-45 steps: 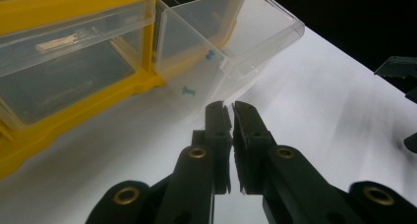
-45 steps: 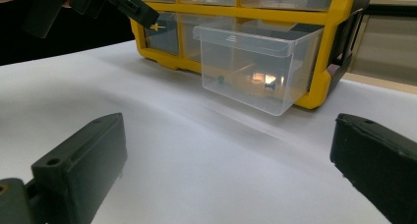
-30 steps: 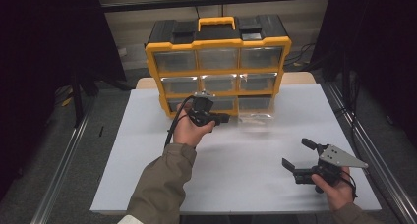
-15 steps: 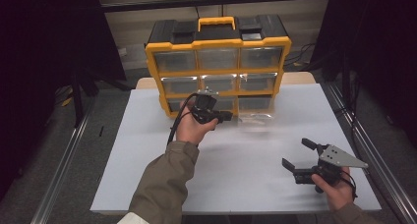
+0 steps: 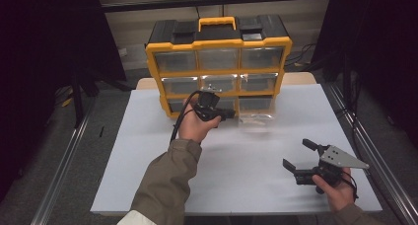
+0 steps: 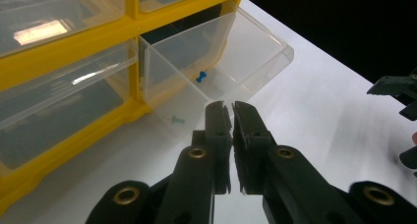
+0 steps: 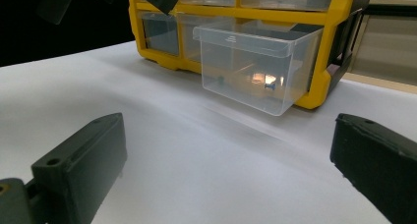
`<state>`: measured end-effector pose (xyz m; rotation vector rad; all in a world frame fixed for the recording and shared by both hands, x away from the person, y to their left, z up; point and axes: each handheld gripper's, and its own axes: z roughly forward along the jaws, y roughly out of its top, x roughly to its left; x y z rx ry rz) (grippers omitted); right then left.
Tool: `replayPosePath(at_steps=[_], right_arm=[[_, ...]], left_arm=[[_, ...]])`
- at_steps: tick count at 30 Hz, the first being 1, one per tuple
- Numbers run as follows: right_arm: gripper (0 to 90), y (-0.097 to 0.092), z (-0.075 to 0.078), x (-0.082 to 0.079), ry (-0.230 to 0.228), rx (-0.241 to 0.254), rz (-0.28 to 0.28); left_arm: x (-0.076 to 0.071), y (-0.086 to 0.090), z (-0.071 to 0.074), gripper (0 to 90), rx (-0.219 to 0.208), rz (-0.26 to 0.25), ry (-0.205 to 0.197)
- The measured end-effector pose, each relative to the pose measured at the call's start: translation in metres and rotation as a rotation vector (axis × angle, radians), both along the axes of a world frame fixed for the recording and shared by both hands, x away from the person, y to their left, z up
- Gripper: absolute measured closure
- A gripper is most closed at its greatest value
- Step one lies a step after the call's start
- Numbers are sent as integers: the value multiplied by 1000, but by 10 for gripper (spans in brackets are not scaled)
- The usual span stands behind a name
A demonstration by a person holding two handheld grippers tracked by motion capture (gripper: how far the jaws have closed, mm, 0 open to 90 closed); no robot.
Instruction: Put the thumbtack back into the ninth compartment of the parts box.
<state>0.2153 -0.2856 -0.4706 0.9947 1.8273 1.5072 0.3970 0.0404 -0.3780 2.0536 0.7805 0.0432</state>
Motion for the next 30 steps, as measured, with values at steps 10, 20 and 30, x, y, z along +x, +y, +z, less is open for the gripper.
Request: replayPosePath(at_steps=[10,20,30], right_arm=[[0,-1,0,0,1,-3,-1],[0,-1,0,0,3,-1,-1],[0,-1,0,0,2,1,-3]], left_arm=[[3,-4,3,857,-19,14,-4],[7,-6,5,856,-21,24,-9],[9,-15,6,856,-16,19,-17]])
